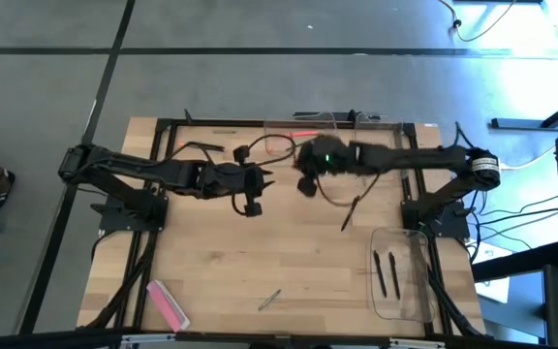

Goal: Sort crayons/erasers/pens/pencils in bins
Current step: Put the red pencil into the top left transparent bin

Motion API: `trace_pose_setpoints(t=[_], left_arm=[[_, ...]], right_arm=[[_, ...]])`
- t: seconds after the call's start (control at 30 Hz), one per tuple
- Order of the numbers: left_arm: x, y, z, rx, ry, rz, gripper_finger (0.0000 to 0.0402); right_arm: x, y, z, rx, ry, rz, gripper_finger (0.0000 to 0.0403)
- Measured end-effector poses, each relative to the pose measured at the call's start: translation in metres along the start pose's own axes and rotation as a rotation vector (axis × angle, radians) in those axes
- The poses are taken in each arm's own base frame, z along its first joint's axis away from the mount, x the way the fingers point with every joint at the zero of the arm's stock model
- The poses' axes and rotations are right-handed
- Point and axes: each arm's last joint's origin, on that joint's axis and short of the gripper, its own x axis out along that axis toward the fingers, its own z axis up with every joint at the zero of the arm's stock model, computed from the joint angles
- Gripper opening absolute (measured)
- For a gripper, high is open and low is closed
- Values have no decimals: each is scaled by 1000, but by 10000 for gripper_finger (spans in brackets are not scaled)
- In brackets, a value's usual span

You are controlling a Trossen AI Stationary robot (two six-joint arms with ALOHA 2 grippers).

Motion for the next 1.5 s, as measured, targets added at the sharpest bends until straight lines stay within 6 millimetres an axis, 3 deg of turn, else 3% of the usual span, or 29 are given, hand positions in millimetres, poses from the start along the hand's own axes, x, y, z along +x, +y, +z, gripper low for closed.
trace_pose_setpoints(t=[0.23,0.53,0.77,0.9,1.2,1.5], left_arm=[[6,14,-3,-23,34,54,94],[13,34,-8,-50,70,114,94],[17,43,-9,-67,80,141,94],[18,48,-10,-74,85,156,94],[20,55,-14,-76,115,175,94],[20,55,-14,-68,115,174,94]], right_arm=[[-4,-57,21,48,74,-57,53],[41,-106,10,101,258,-45,53],[77,-122,8,52,446,-36,53],[87,-131,12,24,522,-82,53],[83,-137,0,8,730,-94,53],[82,-137,0,8,735,-93,53]])
